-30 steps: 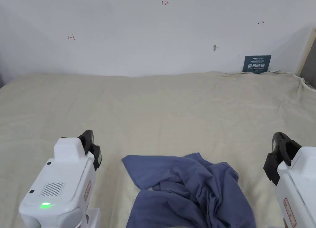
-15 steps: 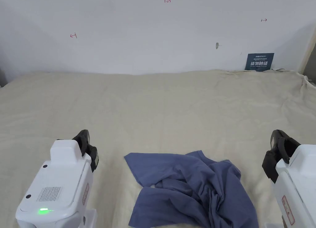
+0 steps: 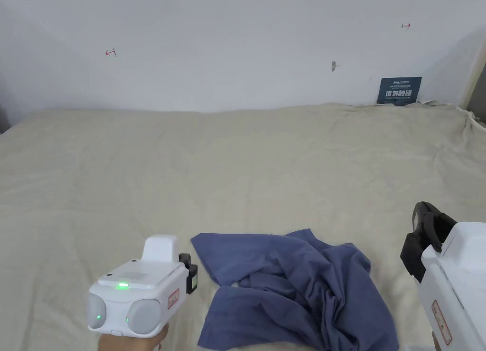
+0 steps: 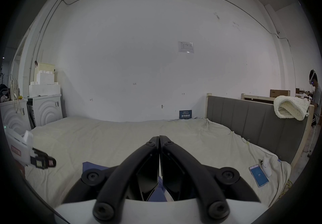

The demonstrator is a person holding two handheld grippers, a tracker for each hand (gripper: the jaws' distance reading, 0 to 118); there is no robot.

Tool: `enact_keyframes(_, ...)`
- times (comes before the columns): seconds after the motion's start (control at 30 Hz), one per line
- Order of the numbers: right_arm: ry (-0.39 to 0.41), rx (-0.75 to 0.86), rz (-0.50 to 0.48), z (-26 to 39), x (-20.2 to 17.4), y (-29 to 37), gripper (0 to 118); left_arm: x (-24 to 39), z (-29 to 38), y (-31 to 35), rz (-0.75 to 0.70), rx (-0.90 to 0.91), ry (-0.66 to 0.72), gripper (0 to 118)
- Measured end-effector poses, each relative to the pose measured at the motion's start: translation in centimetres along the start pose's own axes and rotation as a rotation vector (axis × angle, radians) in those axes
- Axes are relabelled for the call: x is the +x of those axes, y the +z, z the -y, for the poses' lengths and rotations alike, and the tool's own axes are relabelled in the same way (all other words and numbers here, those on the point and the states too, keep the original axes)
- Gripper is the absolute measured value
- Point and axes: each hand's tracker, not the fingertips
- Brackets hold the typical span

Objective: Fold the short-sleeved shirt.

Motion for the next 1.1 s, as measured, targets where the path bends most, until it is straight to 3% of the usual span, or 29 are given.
enact_keyframes(0.3, 0.000, -0.041, 0.000, 0.9, 0.7, -0.2, 0, 0.6, 3.4, -5.1, 0.090, -0.300, 0.071, 4)
enact_keyframes(0.37, 0.000, -0.046, 0.002, 1.0, 0.8, -0.2, 0, 0.7, 4.0, -5.6, 0.090, -0.313, 0.086, 19)
enact_keyframes(0.47, -0.001, -0.050, 0.004, 1.1, 0.9, -0.3, 0, 1.0, 4.7, -6.6, 0.093, -0.376, 0.079, 71)
enact_keyframes(0.5, -0.001, -0.052, 0.004, 1.2, 0.9, -0.3, 0, 1.1, 4.9, -6.8, 0.089, -0.388, 0.077, 85)
enact_keyframes(0.53, 0.000, -0.053, 0.004, 1.2, 0.9, -0.3, 0, 1.2, 5.1, -7.1, 0.084, -0.391, 0.077, 90)
enact_keyframes(0.83, 0.011, -0.062, -0.004, 0.6, 0.1, 0.0, 0, 1.9, 6.2, -8.2, 0.032, -0.458, 0.034, 84)
enact_keyframes(0.87, 0.015, -0.064, -0.005, 0.6, 0.0, 0.0, 0, 2.1, 6.3, -8.2, 0.032, -0.459, 0.023, 75)
enact_keyframes(0.9, 0.017, -0.065, -0.007, 0.8, 0.2, -0.1, 0, 2.3, 6.4, -8.2, 0.032, -0.459, 0.013, 54)
enact_keyframes(0.93, 0.019, -0.068, -0.008, 0.9, 0.3, -0.2, 0, 2.6, 6.5, -8.3, 0.023, -0.461, -0.005, 43)
enact_keyframes(1.07, 0.018, -0.075, -0.007, 1.1, 0.5, -0.4, 0, 3.2, 6.7, -8.5, 0.014, -0.465, -0.048, 35)
enact_keyframes(1.1, 0.016, -0.076, -0.007, 1.1, 0.6, -0.5, 0, 3.1, 6.7, -8.5, 0.016, -0.466, -0.048, 25)
